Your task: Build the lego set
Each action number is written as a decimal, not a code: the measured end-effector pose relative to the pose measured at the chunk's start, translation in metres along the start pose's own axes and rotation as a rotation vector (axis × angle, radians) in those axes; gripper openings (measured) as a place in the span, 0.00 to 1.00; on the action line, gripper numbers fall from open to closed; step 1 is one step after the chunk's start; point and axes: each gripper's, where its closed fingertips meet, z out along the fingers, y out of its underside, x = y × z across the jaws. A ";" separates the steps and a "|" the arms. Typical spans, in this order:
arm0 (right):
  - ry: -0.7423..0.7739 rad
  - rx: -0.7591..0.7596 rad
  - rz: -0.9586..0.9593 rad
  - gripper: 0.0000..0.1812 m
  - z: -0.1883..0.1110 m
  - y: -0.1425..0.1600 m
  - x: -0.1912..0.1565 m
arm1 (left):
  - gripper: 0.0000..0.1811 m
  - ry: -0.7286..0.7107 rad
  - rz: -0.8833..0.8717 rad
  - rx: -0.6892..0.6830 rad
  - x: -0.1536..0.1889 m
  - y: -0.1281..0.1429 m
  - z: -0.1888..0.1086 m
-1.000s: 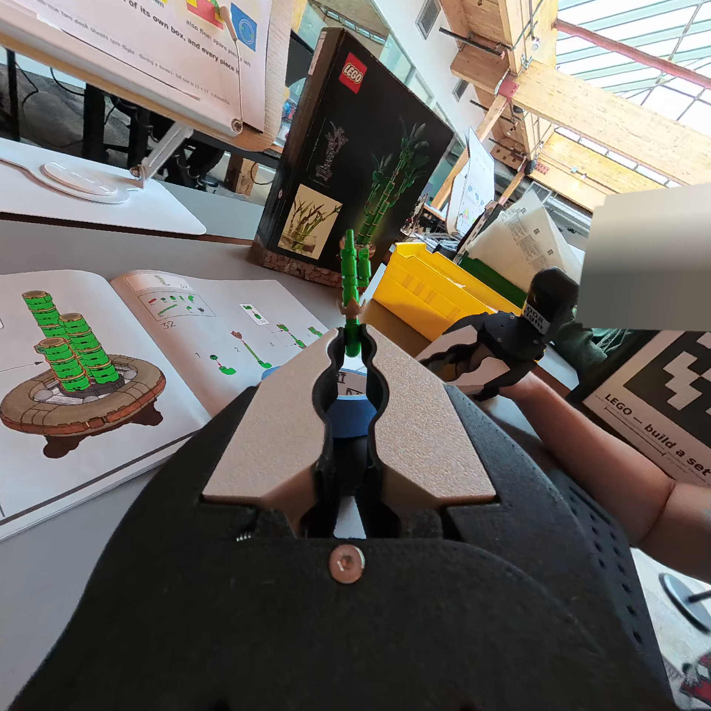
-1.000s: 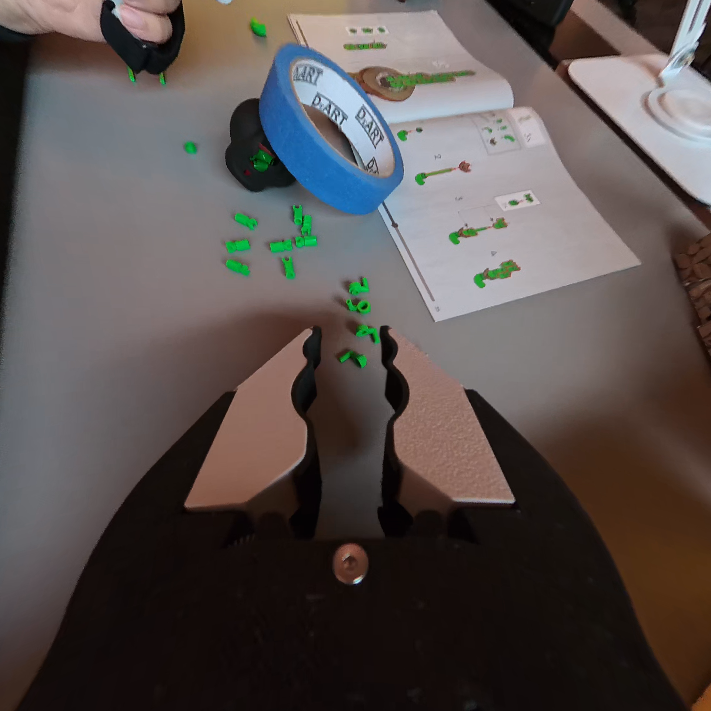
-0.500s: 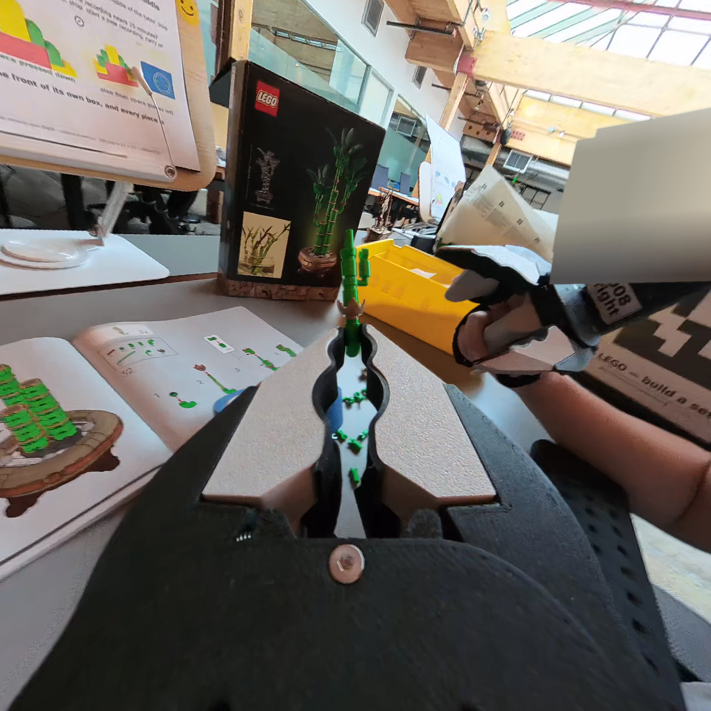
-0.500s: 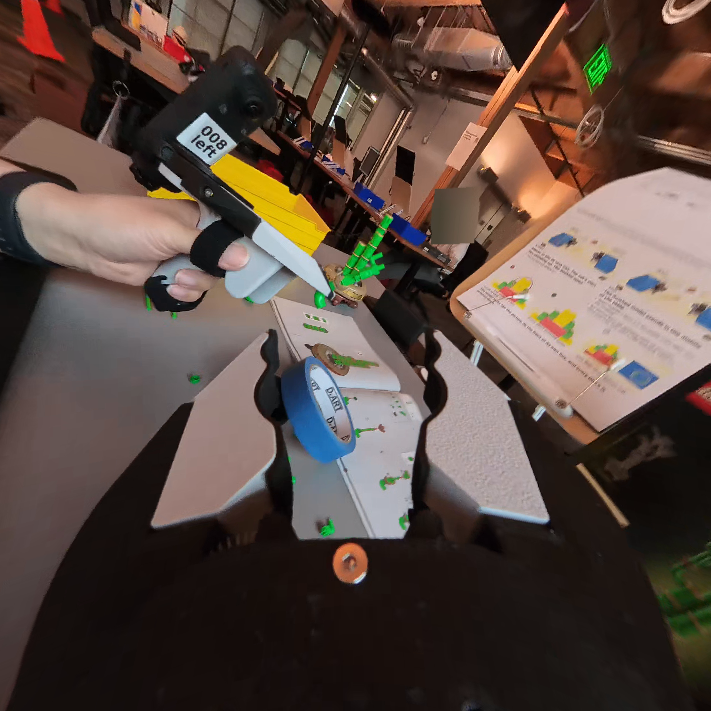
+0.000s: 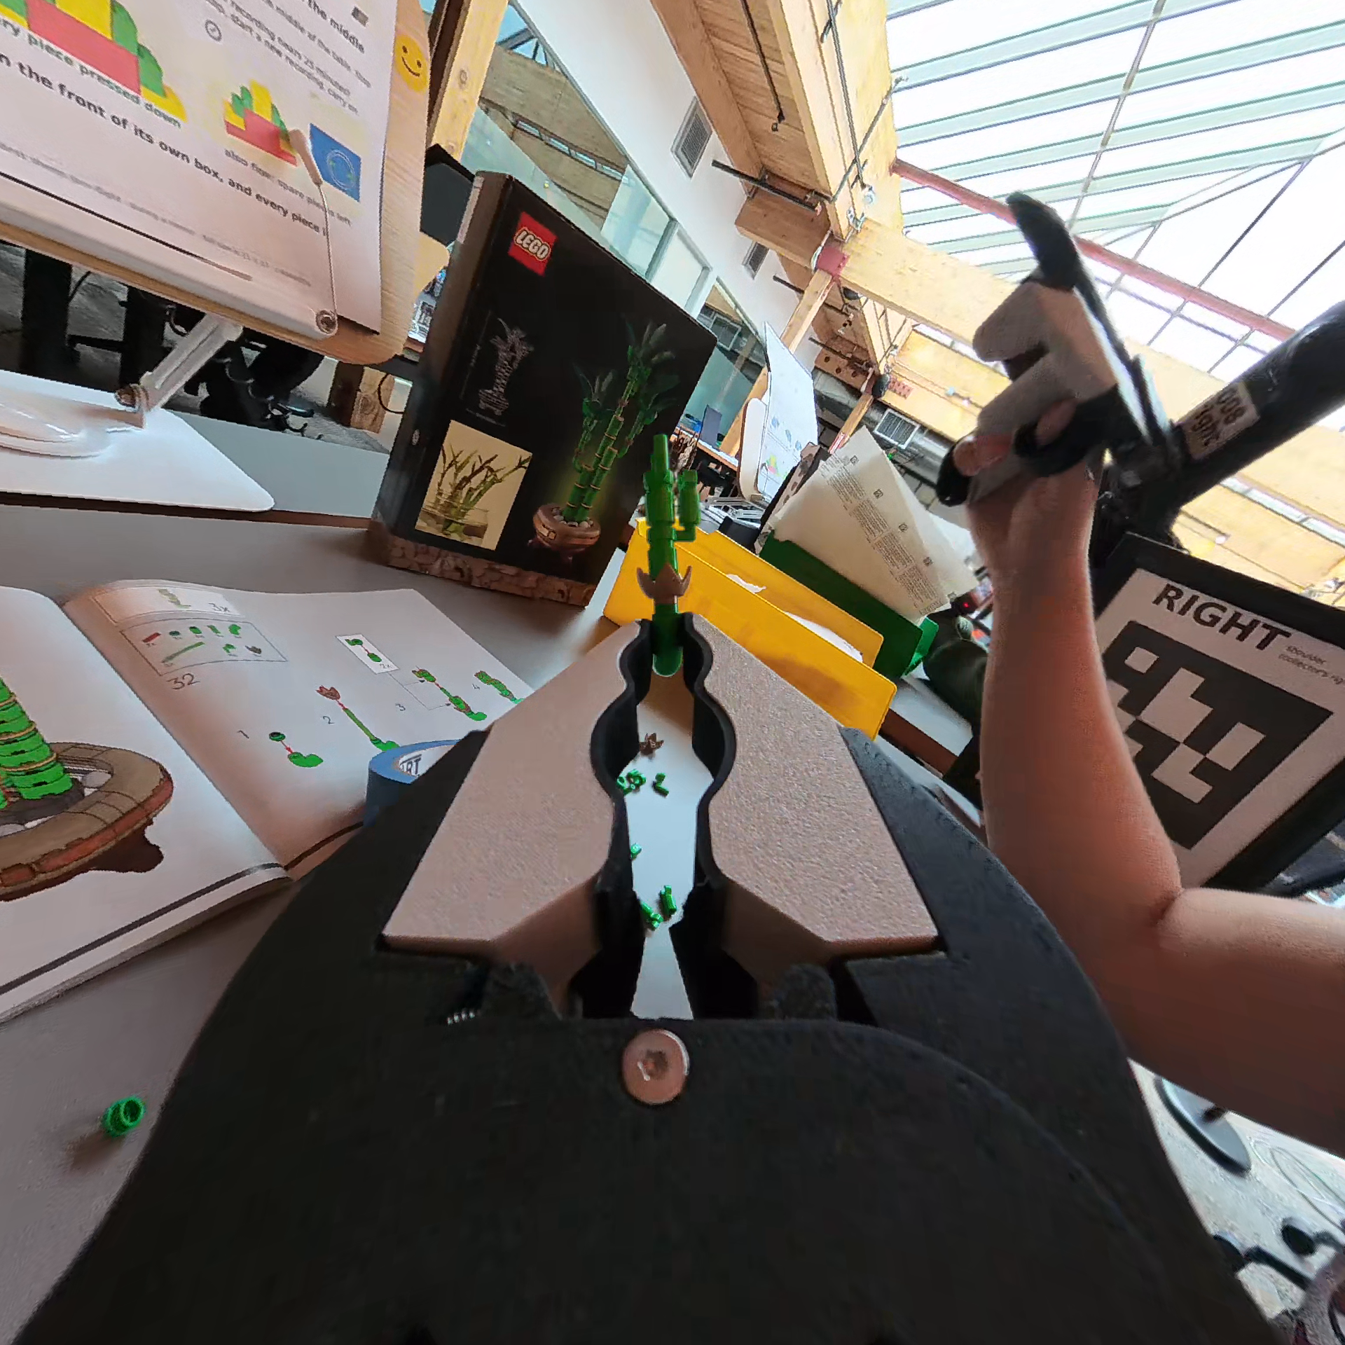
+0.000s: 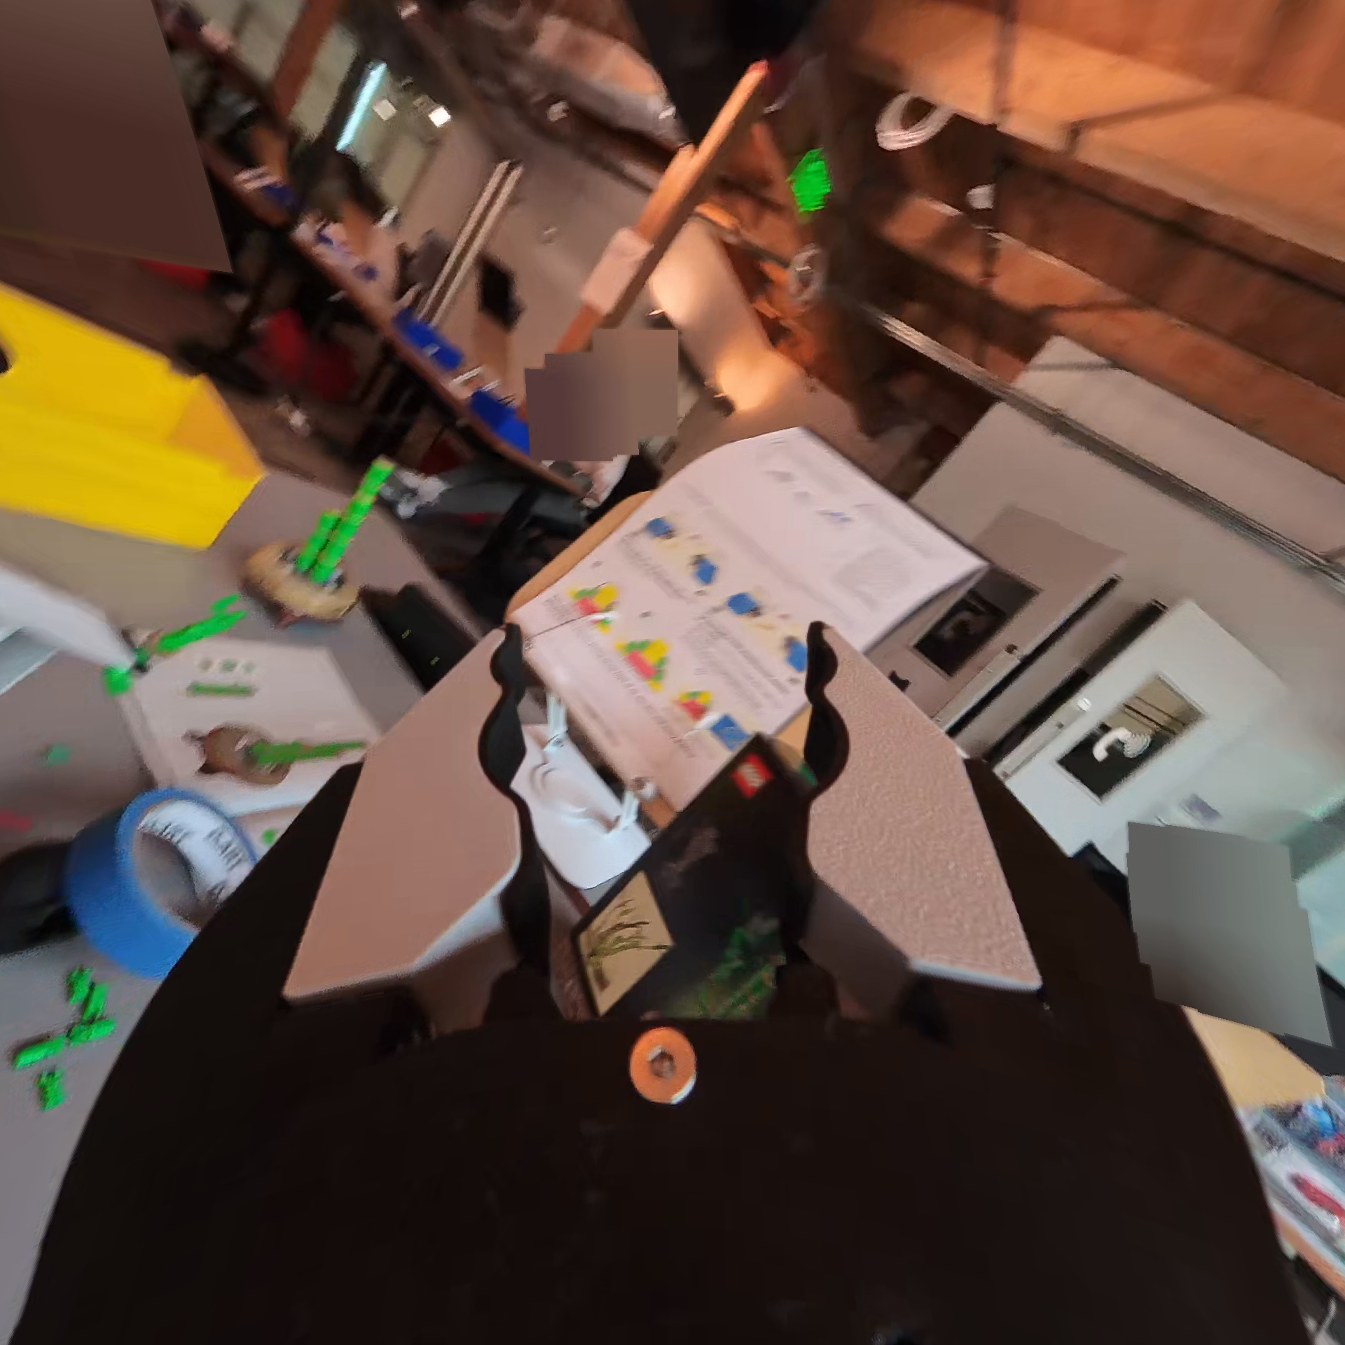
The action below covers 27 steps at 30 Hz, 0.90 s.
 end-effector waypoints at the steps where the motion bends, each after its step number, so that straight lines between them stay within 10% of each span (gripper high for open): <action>1: 0.039 0.015 0.040 0.43 -0.012 -0.007 0.022 | 0.03 0.010 -0.004 0.005 0.001 -0.001 0.000; 9: 0.388 0.367 -0.038 0.28 -0.107 -0.051 0.069 | 0.03 0.081 -0.051 0.040 0.002 -0.013 -0.003; 27: 0.403 0.221 0.113 0.34 -0.101 -0.007 0.098 | 0.03 0.262 0.137 0.144 0.086 -0.136 0.053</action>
